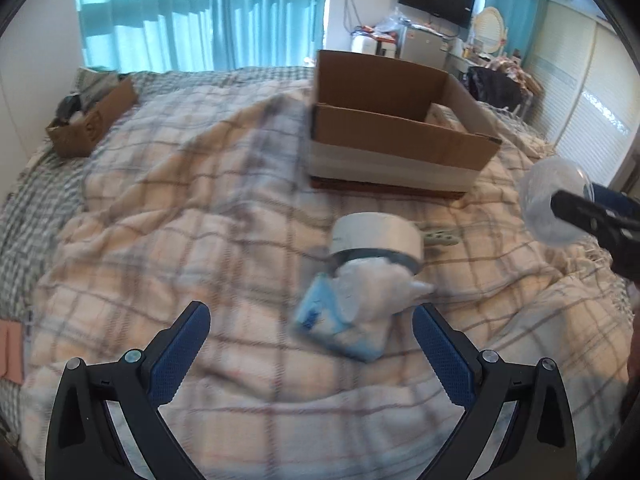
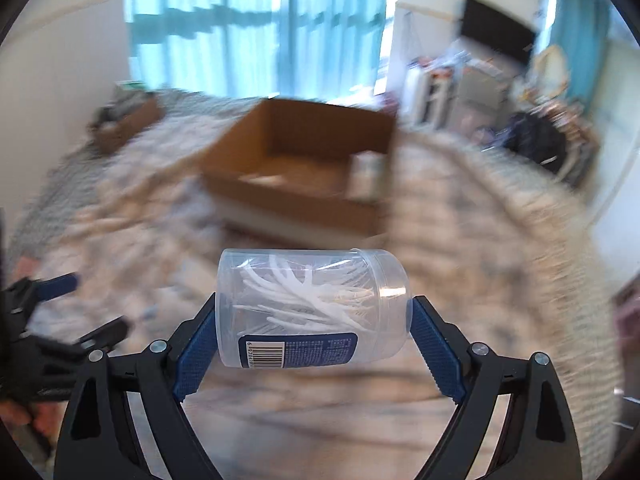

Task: Organize objects
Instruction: 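Grasp the clear cotton-swab jar with the right gripper while the left grasps the white cotton figure, then carry the jar and figure into the cardboard box and open both grippers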

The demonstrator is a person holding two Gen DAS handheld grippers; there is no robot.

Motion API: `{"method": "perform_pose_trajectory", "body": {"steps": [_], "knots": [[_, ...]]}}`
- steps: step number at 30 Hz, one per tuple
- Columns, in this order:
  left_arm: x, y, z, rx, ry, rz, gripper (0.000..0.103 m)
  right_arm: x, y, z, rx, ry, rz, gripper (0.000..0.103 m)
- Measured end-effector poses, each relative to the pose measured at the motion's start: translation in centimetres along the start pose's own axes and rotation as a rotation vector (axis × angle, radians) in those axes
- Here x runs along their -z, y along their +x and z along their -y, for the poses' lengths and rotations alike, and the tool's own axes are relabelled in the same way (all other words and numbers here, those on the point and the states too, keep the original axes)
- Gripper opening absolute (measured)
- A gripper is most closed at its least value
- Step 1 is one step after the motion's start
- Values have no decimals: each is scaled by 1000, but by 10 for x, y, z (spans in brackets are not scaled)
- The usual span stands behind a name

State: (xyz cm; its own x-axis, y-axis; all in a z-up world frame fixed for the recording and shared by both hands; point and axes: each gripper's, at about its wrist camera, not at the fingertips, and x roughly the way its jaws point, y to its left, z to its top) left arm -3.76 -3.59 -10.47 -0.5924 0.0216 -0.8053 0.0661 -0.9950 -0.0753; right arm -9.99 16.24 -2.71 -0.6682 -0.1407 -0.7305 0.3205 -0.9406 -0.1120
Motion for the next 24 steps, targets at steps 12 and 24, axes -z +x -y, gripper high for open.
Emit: {"method": "perform_pose_trajectory", "body": {"steps": [12, 24], "knots": [[-8, 81, 55, 47, 39, -145, 103, 31, 31, 52, -74, 166, -59, 89], [-5, 68, 53, 74, 62, -114, 79, 40, 44, 62, -124, 219, -98, 88]]}}
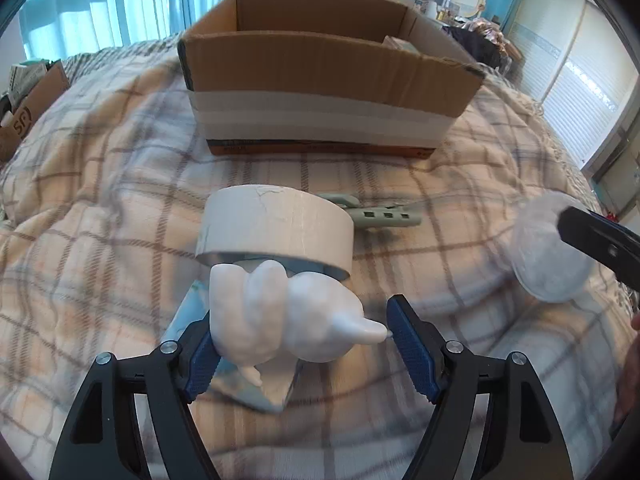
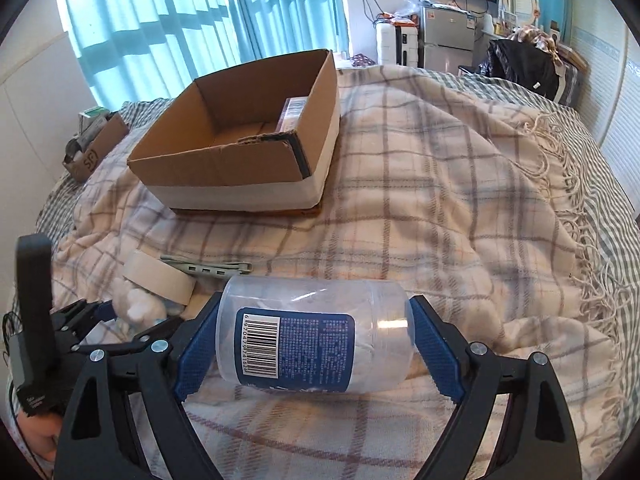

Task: Organize objects
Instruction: 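Carry the jar and figure into the cardboard box and open both grippers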

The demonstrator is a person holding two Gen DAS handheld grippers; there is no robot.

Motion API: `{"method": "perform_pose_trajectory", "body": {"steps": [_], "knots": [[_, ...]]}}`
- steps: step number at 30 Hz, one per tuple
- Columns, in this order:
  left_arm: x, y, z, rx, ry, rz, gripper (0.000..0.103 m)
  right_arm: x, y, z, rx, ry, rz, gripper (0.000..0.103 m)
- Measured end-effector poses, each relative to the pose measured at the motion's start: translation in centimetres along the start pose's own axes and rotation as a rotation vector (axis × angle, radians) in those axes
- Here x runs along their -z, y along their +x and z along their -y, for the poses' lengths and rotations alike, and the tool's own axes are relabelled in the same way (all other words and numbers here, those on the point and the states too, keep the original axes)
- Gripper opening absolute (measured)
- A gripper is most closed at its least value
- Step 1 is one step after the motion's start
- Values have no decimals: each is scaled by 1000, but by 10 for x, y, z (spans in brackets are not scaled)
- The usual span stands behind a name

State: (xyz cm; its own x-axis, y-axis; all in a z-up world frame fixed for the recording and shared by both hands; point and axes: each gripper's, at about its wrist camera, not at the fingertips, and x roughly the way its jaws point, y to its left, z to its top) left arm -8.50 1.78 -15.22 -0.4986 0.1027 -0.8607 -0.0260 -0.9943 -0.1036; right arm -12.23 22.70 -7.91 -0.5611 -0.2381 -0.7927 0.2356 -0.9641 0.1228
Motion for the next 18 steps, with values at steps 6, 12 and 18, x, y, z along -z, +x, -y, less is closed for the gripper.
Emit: {"method": "perform_pose_trajectory", "body": {"steps": [6, 12, 18], "knots": [[9, -43, 2, 21, -4, 70, 79, 5, -25, -9, 21, -18, 76, 88], [3, -85, -4, 63, 0, 144, 79, 2, -68, -33, 47, -76, 188, 88], [-51, -138, -14, 84, 15, 274, 79, -34, -116, -52, 7, -133, 281, 88]]}}
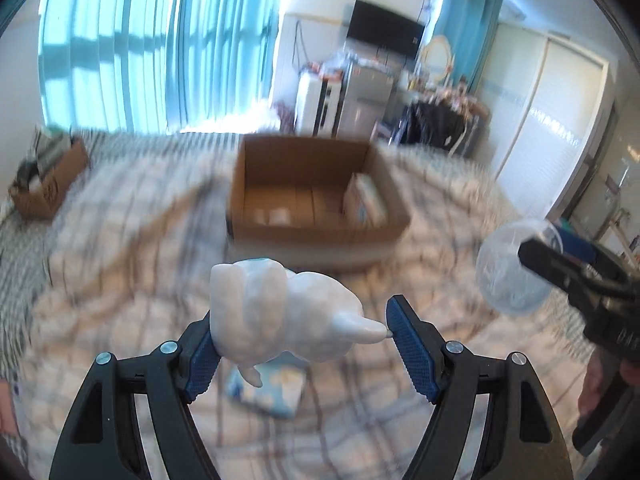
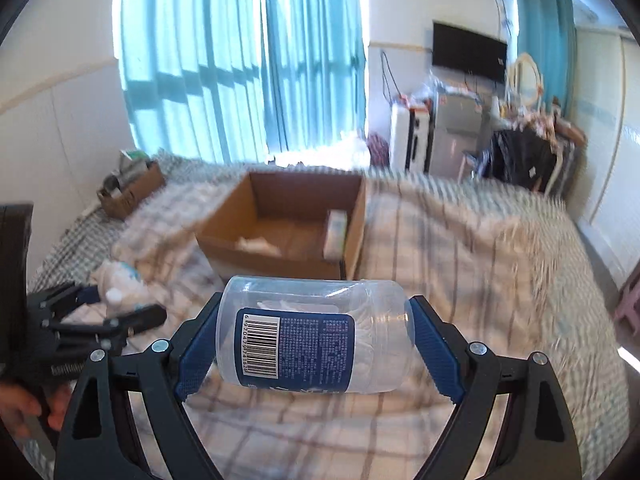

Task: Organize objects
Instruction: 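Carry the jar and figure into the cardboard box and open both grippers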

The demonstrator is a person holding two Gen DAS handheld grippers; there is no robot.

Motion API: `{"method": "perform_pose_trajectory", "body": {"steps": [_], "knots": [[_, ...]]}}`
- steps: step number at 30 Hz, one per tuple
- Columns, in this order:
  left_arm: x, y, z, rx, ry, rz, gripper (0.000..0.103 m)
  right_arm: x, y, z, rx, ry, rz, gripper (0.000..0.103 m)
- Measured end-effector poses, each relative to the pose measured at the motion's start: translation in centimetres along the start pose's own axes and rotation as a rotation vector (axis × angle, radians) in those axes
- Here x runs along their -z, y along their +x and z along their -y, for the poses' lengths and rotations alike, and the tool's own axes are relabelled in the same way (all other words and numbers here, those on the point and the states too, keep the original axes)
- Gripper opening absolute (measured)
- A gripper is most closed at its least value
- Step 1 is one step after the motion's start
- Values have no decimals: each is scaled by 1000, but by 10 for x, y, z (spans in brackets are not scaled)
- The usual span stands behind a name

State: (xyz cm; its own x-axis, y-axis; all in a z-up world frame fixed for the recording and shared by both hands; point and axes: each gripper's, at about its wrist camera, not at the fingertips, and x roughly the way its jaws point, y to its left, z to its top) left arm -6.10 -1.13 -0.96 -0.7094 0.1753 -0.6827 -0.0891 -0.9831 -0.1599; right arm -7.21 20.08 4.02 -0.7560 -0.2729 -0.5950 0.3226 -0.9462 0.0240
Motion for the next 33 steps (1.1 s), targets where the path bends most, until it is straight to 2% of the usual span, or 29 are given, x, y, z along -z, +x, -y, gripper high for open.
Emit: {"method": "perform_pose_trajectory", "body": {"steps": [3, 7, 11, 14, 17, 22, 28, 29, 30, 31, 32, 33], "knots": [[-40, -5, -2, -10, 12, 50, 79, -37, -5, -4, -19, -25, 44, 88], [-92, 8, -6, -11, 28, 106, 79, -85, 7, -8, -61, -42, 83, 88], [-132, 41, -12, -35, 58, 120, 79, -126, 44, -15, -76, -66, 88, 88], [-151, 75, -14, -40, 85, 110, 79, -144, 83, -17, -73, -75, 68, 88], [-155, 116, -19, -43, 85, 63, 79, -153, 126, -11, -69, -44, 41, 88], [-136, 174, -24, -35, 73, -18, 79, -153, 190, 2, -68, 6, -11, 88], [-128, 201, -26, -30, 100, -30, 80, -149, 236, 27, -59, 73, -38, 89], [-128, 202, -27, -23, 97, -29, 82, -149, 238, 34, -70, 102, -37, 89], [-128, 204, -28, -11, 94, -31, 85, -149, 238, 39, -80, 128, -30, 94], [-128, 204, -28, -6, 90, -37, 94, -149, 236, 42, -79, 149, -18, 101], [-129, 203, -29, -14, 85, -39, 103, -148, 231, 47, -60, 172, 6, 103], [-129, 199, -29, -24, 79, -32, 103, -149, 226, 50, -55, 178, 18, 103]]}}
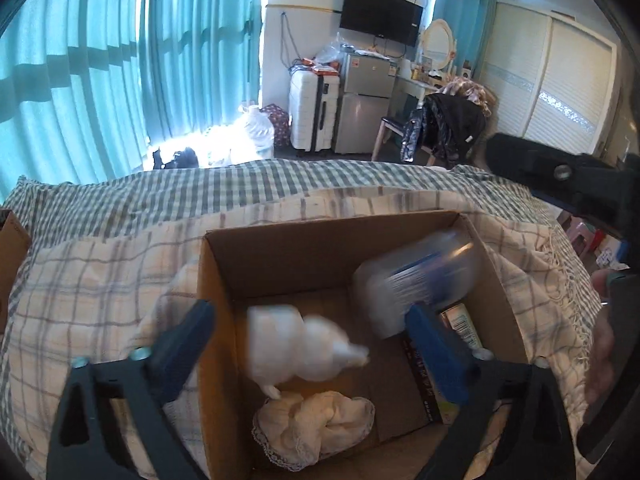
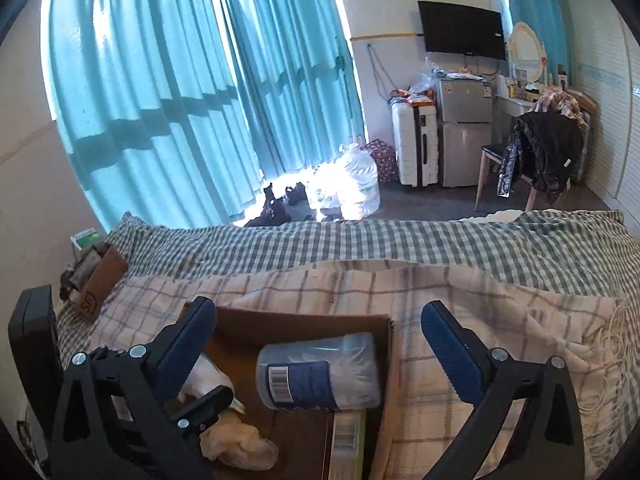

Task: Organize objects
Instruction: 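Carry the jar and figure into the cardboard box and open both grippers, then move both grippers back to the remaining items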

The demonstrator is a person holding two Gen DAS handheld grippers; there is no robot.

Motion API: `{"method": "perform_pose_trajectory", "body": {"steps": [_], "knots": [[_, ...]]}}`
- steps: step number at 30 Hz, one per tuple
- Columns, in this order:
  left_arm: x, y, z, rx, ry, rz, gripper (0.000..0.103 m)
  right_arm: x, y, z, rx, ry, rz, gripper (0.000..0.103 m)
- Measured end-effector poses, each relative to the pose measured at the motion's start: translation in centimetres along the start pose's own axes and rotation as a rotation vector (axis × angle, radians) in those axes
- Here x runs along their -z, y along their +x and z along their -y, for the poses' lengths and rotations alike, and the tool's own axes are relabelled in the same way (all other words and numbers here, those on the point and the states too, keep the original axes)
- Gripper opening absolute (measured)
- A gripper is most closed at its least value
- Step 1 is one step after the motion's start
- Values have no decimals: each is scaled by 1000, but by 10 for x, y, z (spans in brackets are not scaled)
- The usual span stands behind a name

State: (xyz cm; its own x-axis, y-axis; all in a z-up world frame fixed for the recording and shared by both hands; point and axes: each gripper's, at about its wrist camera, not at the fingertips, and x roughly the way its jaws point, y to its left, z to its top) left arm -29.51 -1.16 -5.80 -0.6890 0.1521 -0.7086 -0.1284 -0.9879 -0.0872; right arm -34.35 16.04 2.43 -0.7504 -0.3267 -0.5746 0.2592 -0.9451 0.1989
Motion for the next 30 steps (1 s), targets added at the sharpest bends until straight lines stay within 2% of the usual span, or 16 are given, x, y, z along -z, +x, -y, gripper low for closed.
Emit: {"method": "perform_pose_trajectory", "body": {"steps": [5, 9, 14, 17, 19, 24, 30], "knots": [[-5, -34, 3, -20, -2, 23, 103, -6, -43, 2, 17, -34, 9, 103], [-7, -87, 10, -51, -11, 73, 103, -11, -100, -4, 40, -74, 35, 103], [-5, -167, 25, -100, 20, 155, 103, -11, -185, -18, 71, -100, 111, 103], [7, -211, 36, -94, 22, 226, 103, -5, -225, -30, 41, -126, 114, 103], [17, -233, 44, -88, 35, 236, 103, 1, -244, -38, 33, -145, 104, 103], [44, -264, 53, -62, 16, 235, 103, 22, -292, -62, 42, -206, 116, 103], [77, -277, 45, -68, -45, 232, 103, 50, -327, -84, 45, -287, 119, 103]]}}
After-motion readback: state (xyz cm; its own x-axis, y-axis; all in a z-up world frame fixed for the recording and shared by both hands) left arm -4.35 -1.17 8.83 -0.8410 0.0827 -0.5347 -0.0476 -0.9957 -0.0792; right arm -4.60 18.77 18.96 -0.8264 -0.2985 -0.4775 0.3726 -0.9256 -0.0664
